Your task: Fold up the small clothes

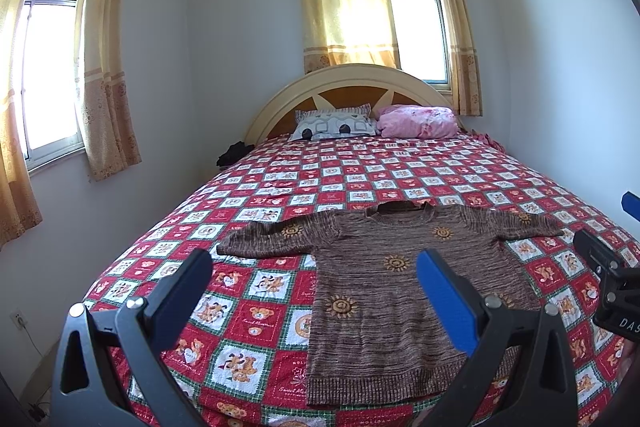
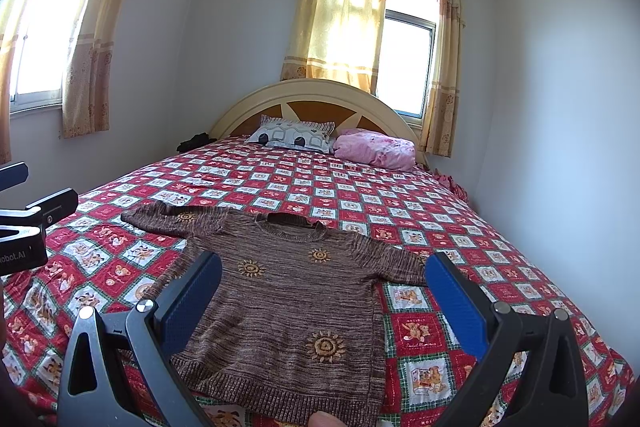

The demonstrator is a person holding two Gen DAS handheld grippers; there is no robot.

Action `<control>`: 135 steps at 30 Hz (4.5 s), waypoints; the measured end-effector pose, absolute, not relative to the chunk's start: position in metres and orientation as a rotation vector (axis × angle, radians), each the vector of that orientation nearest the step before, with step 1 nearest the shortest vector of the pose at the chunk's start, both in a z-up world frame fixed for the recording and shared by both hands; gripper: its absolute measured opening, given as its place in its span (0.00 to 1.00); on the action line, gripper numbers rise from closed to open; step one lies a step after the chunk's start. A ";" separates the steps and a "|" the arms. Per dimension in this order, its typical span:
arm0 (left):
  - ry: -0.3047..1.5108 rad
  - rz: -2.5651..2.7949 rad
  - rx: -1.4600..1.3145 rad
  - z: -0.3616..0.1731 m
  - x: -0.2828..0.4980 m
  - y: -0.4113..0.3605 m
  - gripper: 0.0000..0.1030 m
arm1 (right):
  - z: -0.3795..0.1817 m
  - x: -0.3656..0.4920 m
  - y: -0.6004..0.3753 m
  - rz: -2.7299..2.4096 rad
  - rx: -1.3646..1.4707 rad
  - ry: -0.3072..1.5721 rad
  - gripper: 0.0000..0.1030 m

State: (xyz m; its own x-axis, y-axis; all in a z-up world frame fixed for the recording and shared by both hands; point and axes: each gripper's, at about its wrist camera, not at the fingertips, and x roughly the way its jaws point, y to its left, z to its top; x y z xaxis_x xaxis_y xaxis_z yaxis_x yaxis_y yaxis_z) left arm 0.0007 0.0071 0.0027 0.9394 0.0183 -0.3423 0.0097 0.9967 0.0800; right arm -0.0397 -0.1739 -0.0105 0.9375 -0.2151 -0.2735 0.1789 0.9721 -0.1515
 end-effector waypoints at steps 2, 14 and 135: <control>0.350 0.005 0.081 0.003 0.001 0.007 1.00 | -0.011 -0.040 -0.175 -0.202 -0.126 0.293 0.99; 0.351 0.005 0.080 0.001 0.002 0.009 1.00 | -0.012 -0.039 -0.174 -0.202 -0.126 0.296 0.99; 0.932 0.019 -0.036 -0.204 0.333 0.019 1.00 | -0.153 0.291 -0.311 0.174 0.229 0.806 0.64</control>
State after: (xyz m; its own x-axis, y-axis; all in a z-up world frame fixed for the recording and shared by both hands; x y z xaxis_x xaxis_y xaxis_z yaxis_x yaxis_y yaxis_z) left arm 0.3335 0.0195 -0.2036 0.5958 0.0008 -0.8031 -0.0324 0.9992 -0.0230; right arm 0.2911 -0.3107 -0.1533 0.6800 0.2399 -0.6928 -0.0662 0.9612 0.2678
